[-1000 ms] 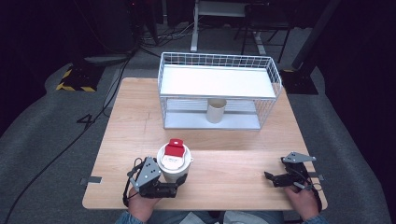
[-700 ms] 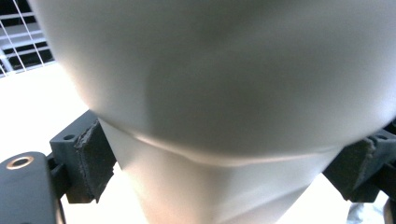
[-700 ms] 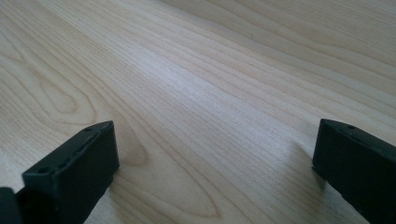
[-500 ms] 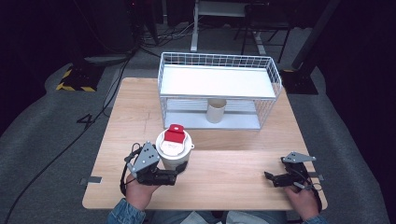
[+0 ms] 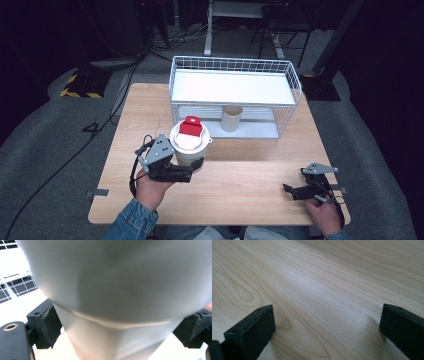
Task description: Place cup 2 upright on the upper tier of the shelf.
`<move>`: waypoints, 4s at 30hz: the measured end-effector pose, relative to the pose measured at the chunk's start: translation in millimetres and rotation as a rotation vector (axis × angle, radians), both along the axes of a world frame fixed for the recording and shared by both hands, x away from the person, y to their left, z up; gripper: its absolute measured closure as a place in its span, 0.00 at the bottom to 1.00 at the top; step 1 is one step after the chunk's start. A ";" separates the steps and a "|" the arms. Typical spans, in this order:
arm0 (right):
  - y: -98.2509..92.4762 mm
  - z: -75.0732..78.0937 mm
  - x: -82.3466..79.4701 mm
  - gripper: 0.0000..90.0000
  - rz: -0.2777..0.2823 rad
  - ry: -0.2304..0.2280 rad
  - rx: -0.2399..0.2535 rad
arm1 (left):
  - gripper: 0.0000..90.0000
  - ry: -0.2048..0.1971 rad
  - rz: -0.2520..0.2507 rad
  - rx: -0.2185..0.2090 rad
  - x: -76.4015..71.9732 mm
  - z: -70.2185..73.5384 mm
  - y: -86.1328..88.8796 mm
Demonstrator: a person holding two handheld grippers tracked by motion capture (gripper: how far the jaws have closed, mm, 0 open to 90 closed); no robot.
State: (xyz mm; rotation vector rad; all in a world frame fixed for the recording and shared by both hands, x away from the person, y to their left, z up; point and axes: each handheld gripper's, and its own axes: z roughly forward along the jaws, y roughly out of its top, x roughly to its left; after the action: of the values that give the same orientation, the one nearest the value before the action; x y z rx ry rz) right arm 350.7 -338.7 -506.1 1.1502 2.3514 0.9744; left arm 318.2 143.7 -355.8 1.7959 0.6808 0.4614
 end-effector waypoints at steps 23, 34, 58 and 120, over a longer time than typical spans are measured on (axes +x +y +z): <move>0.1 0.0 0.4 0.00 0.001 0.001 0.001 | 0.12 -0.022 0.062 -0.036 44.0 37.6 0.0; 0.1 0.0 0.4 0.00 0.001 0.001 0.001 | 0.12 -0.034 0.070 -0.035 65.5 57.8 -9.9; 0.3 0.0 0.6 0.00 0.000 0.000 0.002 | 0.12 -0.062 0.112 -0.042 118.3 90.9 -33.9; 0.5 0.0 1.6 0.00 0.005 -0.001 0.003 | 0.12 0.000 0.264 -0.047 221.7 72.8 -115.1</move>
State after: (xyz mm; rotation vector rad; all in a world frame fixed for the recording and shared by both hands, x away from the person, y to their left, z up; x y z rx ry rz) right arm 352.4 -338.2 -506.1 1.1452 2.3541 0.9802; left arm 539.8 28.6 -283.0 1.6686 0.9265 0.6160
